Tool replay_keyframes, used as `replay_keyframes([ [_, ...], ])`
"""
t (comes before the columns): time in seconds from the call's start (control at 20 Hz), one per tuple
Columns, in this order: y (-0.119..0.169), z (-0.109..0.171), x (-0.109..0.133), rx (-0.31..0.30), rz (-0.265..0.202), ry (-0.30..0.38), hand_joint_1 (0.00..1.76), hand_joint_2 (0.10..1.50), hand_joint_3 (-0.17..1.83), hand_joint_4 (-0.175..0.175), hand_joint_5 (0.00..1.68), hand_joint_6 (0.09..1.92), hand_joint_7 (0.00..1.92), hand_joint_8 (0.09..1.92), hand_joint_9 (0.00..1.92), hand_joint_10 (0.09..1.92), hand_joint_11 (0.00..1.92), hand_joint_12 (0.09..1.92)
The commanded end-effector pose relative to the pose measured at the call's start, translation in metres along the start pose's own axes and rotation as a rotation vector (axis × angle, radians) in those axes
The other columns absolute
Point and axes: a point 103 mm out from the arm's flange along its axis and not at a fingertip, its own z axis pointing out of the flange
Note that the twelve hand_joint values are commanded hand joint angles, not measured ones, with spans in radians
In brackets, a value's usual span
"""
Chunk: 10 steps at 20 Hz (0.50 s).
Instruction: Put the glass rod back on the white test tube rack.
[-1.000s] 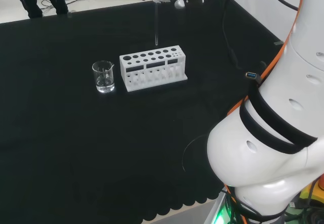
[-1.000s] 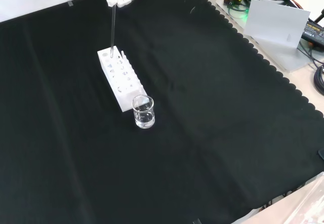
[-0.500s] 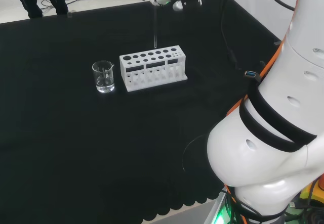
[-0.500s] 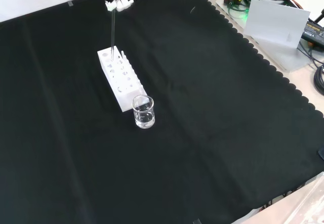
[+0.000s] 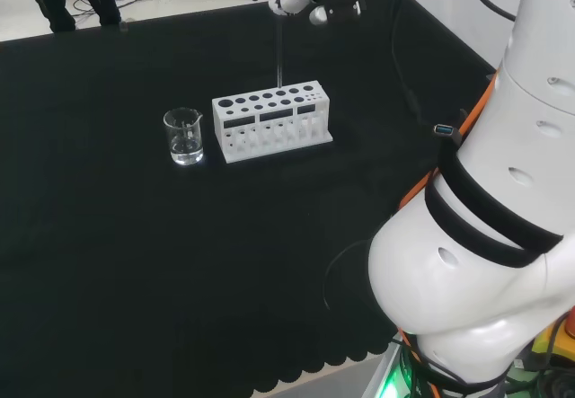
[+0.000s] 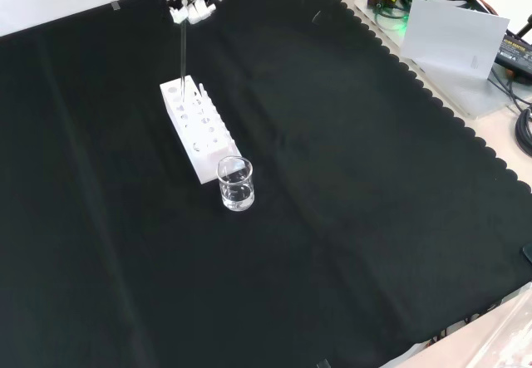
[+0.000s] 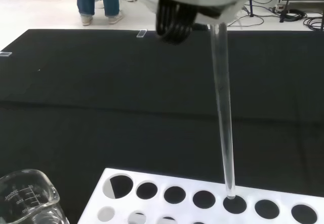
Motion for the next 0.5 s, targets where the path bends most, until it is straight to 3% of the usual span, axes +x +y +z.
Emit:
replay_keyframes([
  [0.05, 0.0022, 0.0095, -0.0019, -0.003, -0.002, 0.001, 1.32, 0.67, 0.69, -0.175, 1.23, 0.48, 1.23, 1.05, 1.69, 0.71, 1.66, 0.8],
  [0.5, 0.0045, 0.0142, -0.0025, 0.002, -0.001, 0.002, 1.32, 0.67, 0.7, -0.175, 1.23, 0.48, 1.23, 1.05, 1.69, 0.71, 1.66, 0.8],
])
